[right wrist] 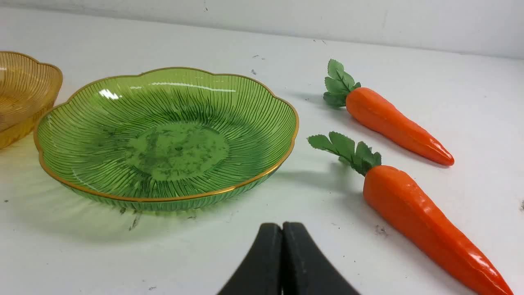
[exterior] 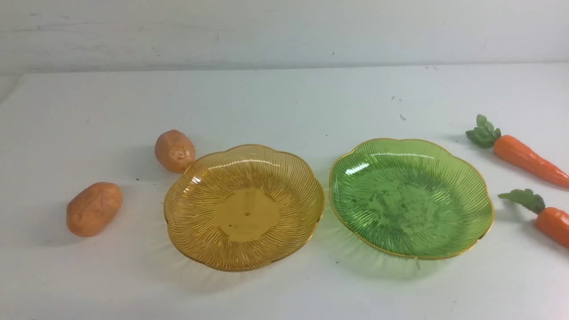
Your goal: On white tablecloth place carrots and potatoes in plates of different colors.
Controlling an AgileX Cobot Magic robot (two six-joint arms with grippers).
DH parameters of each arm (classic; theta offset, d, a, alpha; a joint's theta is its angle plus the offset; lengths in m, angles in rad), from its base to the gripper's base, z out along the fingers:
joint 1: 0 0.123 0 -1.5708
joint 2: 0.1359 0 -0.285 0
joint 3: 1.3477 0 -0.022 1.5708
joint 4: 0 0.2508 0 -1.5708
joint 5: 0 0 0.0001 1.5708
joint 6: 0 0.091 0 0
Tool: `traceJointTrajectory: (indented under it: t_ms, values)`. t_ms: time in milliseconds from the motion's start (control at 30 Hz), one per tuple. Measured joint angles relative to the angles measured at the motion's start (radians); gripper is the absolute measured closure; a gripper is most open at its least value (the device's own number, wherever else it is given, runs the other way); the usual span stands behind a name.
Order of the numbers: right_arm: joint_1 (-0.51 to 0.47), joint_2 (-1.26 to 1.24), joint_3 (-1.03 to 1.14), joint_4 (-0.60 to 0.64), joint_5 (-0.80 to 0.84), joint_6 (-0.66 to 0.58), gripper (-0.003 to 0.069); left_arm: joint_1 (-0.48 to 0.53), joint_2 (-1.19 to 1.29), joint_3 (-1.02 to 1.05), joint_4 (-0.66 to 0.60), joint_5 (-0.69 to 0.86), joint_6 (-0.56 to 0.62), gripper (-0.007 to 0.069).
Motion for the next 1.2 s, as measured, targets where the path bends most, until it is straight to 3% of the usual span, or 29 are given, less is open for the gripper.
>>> traceJointTrajectory:
  t_ms: [933,1000,1100,1200]
  values:
    - [0.0,0.0,0.0,-0.005,-0.006,0.007,0.0674,0.0,0.0,0.0,0.0,0.0,0.0,0.0627]
    - [0.0,0.0,0.0,0.1,-0.041,0.091,0.0674,0.0,0.0,0.0,0.0,0.0,0.0,0.0627]
    - [0.0,0.0,0.0,0.398,-0.081,0.287,0.0674,0.0,0.0,0.0,0.0,0.0,0.0,0.0627]
    - [0.0,0.0,0.0,0.581,-0.108,0.361,0.0674,0.0,0.0,0.0,0.0,0.0,0.0,0.0627]
